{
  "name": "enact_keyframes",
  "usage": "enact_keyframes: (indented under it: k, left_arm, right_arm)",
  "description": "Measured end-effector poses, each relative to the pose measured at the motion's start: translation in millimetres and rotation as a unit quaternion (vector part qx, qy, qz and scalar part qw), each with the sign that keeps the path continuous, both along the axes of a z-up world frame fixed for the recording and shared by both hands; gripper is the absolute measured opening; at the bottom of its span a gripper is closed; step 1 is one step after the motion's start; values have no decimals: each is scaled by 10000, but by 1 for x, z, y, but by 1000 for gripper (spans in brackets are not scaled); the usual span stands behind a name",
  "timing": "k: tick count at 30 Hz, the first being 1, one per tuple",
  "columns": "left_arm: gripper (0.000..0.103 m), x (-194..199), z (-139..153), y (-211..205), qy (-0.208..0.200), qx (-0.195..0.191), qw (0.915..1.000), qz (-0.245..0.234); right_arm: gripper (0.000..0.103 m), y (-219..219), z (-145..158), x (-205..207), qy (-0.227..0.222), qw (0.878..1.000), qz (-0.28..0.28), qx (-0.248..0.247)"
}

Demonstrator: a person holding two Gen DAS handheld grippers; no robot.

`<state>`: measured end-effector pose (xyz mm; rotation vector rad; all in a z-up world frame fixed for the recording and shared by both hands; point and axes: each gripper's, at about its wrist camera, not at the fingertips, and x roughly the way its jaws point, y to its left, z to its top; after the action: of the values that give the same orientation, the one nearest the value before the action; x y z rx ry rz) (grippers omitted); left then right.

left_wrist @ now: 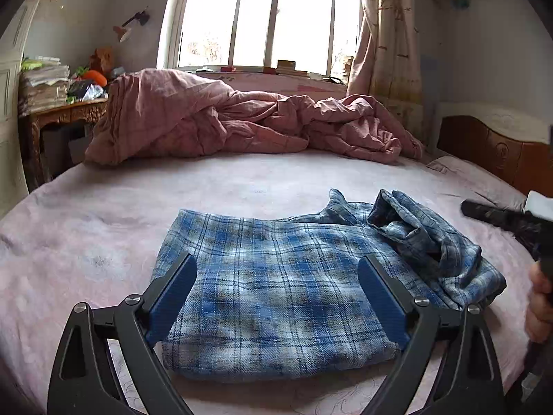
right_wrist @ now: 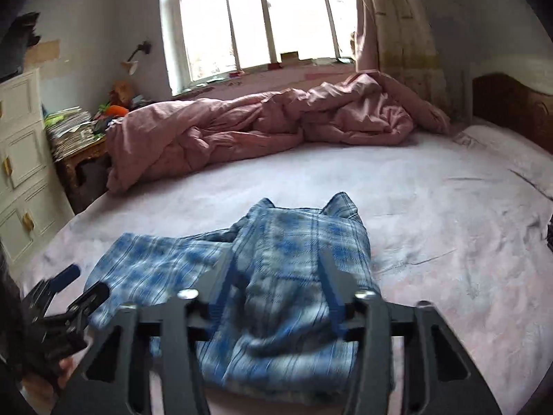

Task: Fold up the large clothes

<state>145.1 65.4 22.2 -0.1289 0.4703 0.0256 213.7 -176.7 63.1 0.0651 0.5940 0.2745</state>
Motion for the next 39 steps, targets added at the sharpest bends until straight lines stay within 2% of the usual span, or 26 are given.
enact_keyframes:
  k: [3, 5, 6, 7, 10, 11, 15, 18, 20, 22, 23, 24, 26, 27, 29, 31, 32, 33, 35, 36, 37, 39]
  left_arm:
    - [93, 6, -1, 14, 89, -190, 9998, 44]
    - [93, 16, -6, 24, 331, -30, 9987, 398]
    - [93, 21, -10, 30, 440, 61, 9970, 630]
    - [93, 24, -13, 37, 555, -10, 9958, 732]
    - [93, 31, -23, 61, 891, -878, 9902, 623]
    - [93, 32, -26, 67, 952, -1056, 9878, 642]
    - [93, 35, -34, 79, 1128, -1328, 9824, 673]
    - [93, 38, -44, 86, 1336, -1662, 9747, 671]
    - [92, 38, -52, 89, 1511, -1643, 9701, 951]
    - [91, 42, -60, 87, 1702, -1547, 9685, 954]
    - [86, 43, -60, 84, 1690, -1493, 9704, 868]
    - [73, 43, -59, 81, 1664, -1528, 9714, 731]
    - [61, 45, -60, 78, 1699, -1582, 9713, 525]
    - [51, 45, -61, 76, 1691, -1552, 9720, 492]
    - [39, 45, -61, 75, 1667, -1650, 9716, 321]
    - [38, 46, -63, 76, 1700, -1796, 9686, 271]
    - [33, 48, -62, 78, 1692, -1857, 9676, 254]
    - [25, 48, -61, 79, 1656, -1970, 9661, 227]
    - [15, 50, -58, 78, 1597, -2115, 9642, 117]
    - [13, 51, -54, 76, 1588, -2046, 9658, 67]
    - [13, 51, -49, 71, 1534, -1896, 9698, 72]
    - [11, 50, -34, 63, 1353, -1675, 9765, 77]
  right_arm:
    - [38, 10, -30, 27, 618, 9975, 344, -90]
    - [38, 17, -60, 38, 1154, 9912, 642, -82]
    - [38, 18, -69, 39, 1188, 9907, 645, -127]
    - [38, 19, -74, 37, 1090, 9919, 618, -198]
    - [38, 16, -73, 33, 1057, 9921, 671, -109]
    - [38, 13, -71, 32, 1061, 9921, 662, -34]
    - [38, 0, -59, 14, 842, 9946, 585, 157]
    - [38, -6, -45, 4, 728, 9954, 586, 219]
    - [38, -9, -37, 0, 621, 9970, 457, -1]
    - [43, -14, -31, -4, 510, 9981, 297, -150]
    - [46, -19, -28, -5, 459, 9986, 241, -136]
    - [47, -24, -25, -5, 423, 9989, 169, -104]
    - [47, -31, -21, -4, 418, 9991, 74, -85]
    - [47, -33, -19, -3, 419, 9991, 34, -84]
    - [47, -40, -17, -1, 410, 9991, -90, -55]
    - [47, -45, -18, 2, 504, 9986, -134, -44]
    - [47, -46, -20, 4, 573, 9983, -131, -30]
    - [47, -45, -25, 7, 704, 9975, -51, 4]
    - [47, -39, -38, 14, 1052, 9939, 295, 115]
    - [44, -34, -45, 17, 1214, 9912, 496, 204]
    - [29, -29, -50, 18, 1300, 9891, 662, 209]
    - [23, -19, -57, 19, 1413, 9865, 826, 93]
